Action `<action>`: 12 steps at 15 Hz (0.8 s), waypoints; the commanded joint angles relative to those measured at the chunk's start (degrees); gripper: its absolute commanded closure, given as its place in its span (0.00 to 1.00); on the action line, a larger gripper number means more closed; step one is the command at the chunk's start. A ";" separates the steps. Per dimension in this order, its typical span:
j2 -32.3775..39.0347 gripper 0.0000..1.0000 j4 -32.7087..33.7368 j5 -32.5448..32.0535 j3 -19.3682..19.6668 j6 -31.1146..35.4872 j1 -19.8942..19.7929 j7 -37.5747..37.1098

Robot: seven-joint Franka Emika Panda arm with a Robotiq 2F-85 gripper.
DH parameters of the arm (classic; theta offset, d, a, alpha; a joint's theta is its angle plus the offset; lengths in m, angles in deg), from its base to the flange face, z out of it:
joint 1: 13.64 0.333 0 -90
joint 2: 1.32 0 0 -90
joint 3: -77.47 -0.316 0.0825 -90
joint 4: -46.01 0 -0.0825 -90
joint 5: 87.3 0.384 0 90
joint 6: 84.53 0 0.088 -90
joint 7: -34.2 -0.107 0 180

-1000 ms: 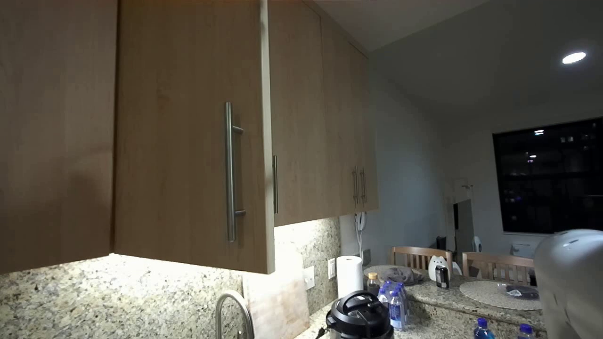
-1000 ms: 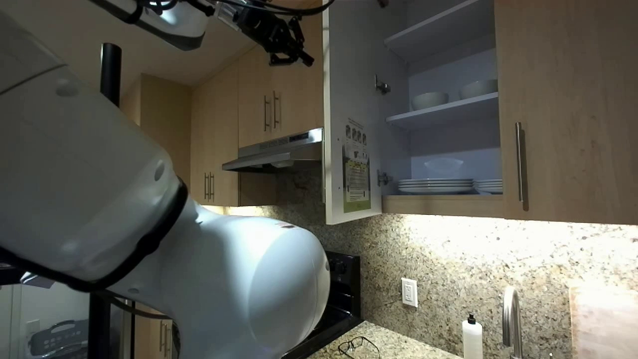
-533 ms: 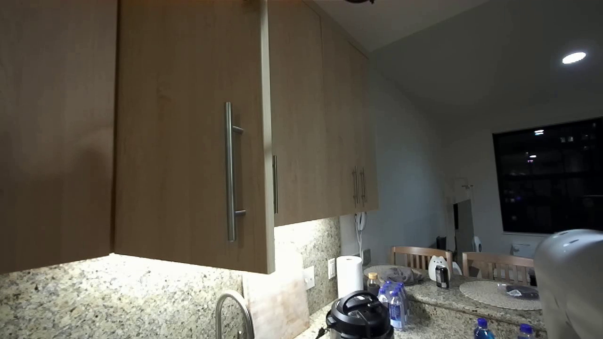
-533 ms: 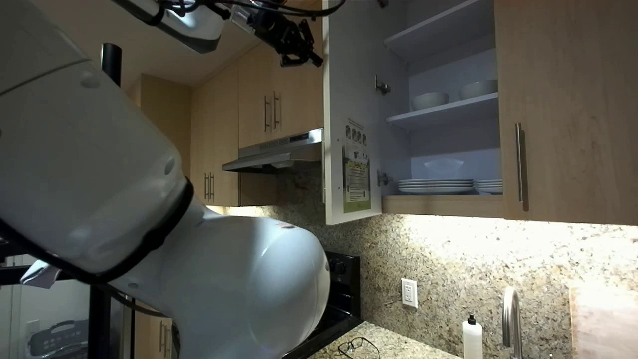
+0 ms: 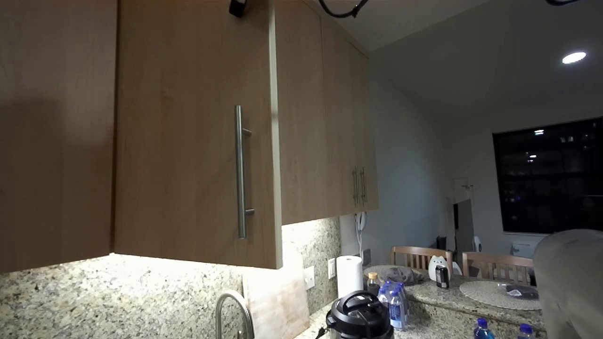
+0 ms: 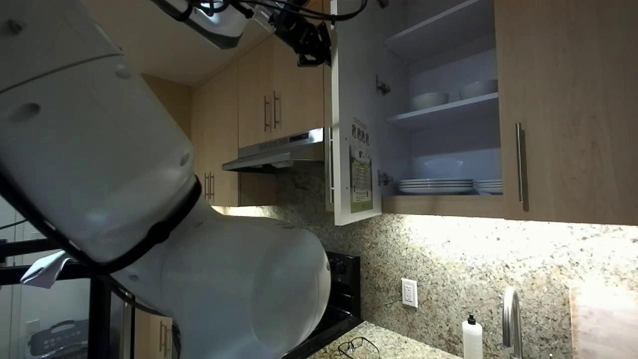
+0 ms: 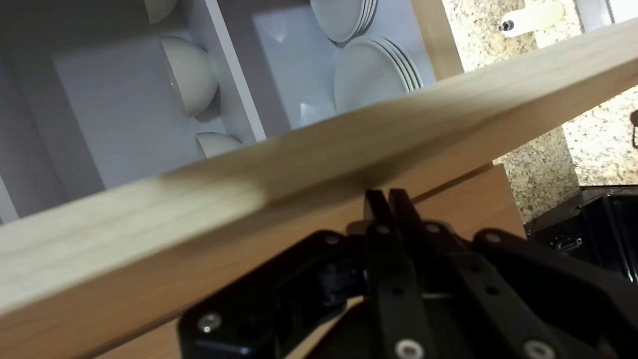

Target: Close the overhead cabinet door

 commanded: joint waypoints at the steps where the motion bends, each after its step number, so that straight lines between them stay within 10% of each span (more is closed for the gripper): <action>1: 2.39 0.93 2.43 1.72 2.50 -1.41 1.13 2.89; 12: 4.60 0.93 3.28 7.56 8.88 -4.01 0.32 2.44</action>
